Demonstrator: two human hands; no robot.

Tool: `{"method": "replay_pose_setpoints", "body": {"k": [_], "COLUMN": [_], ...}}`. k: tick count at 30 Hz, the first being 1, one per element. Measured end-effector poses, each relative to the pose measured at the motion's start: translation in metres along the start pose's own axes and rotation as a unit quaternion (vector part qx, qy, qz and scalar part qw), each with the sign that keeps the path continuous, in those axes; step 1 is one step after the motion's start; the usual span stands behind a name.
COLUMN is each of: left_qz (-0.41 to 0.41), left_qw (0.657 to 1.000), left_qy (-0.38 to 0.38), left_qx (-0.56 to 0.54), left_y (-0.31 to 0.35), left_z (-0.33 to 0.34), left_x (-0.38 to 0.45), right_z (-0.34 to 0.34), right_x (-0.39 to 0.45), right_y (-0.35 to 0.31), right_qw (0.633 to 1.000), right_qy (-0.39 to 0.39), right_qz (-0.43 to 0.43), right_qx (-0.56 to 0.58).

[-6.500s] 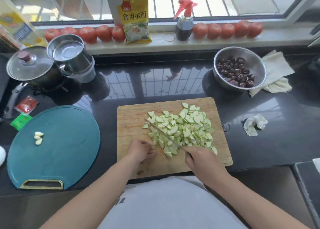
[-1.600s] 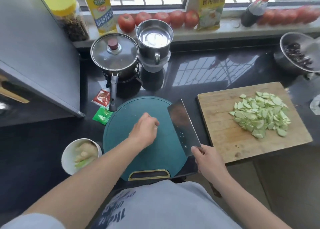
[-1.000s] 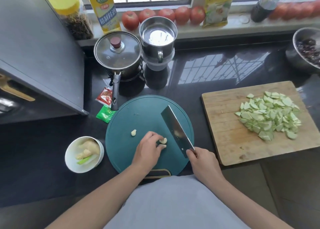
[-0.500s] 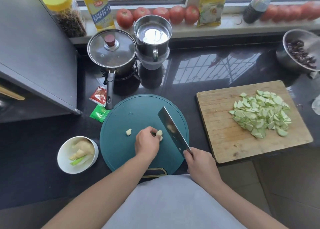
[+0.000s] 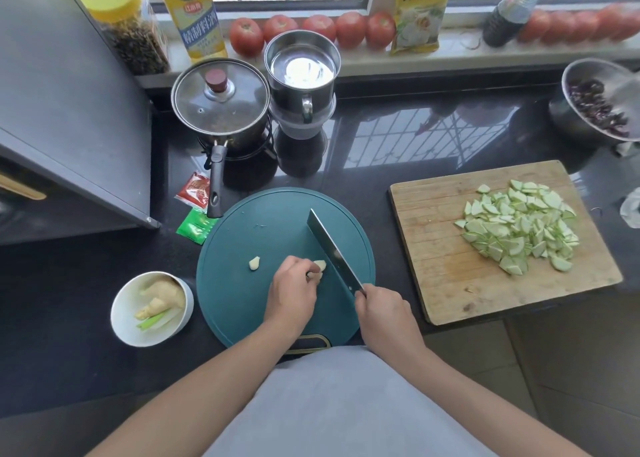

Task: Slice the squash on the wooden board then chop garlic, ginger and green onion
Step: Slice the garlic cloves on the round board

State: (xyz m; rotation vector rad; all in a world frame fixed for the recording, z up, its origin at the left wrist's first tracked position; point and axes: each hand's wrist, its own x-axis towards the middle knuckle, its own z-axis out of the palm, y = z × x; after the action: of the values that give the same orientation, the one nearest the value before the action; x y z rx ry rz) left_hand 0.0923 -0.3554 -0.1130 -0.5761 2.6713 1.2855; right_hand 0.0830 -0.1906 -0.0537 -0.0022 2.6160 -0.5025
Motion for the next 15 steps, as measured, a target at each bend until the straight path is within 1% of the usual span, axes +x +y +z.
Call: {"method": "replay_pose_setpoints", "body": {"k": [2,4,6,9,12,15], "left_qz": [0.064,0.109,0.125,0.121,0.124,0.178], "left_qw": [0.997,0.991,0.990,0.992,0.991,0.980], "left_qy": [0.016,0.025,0.023,0.020,0.019,0.016], "left_qx": [0.047,0.068,0.058,0.036,0.048,0.088], "left_y": [-0.001,-0.004,-0.006,-0.007,-0.007,-0.009], "left_z": [0.001,0.000,0.000,0.000,-0.003,-0.009], "left_x": [0.002,0.004,0.006,0.008,0.009,0.013], "right_z": [0.003,0.005,0.006,0.006,0.006,0.004], "right_x": [0.000,-0.002,-0.002,0.002,0.007,0.010], "right_y": [-0.002,-0.001,0.000,-0.002,-0.005,-0.003], "right_qw": [1.000,0.999,0.999,0.999,0.999,1.000], "right_qy": [-0.005,-0.007,-0.006,-0.004,-0.008,-0.017], "right_qz": [-0.017,-0.028,-0.032,-0.038,-0.035,-0.024], "right_qx": [-0.010,-0.020,-0.018,-0.011,-0.006,0.004]}}
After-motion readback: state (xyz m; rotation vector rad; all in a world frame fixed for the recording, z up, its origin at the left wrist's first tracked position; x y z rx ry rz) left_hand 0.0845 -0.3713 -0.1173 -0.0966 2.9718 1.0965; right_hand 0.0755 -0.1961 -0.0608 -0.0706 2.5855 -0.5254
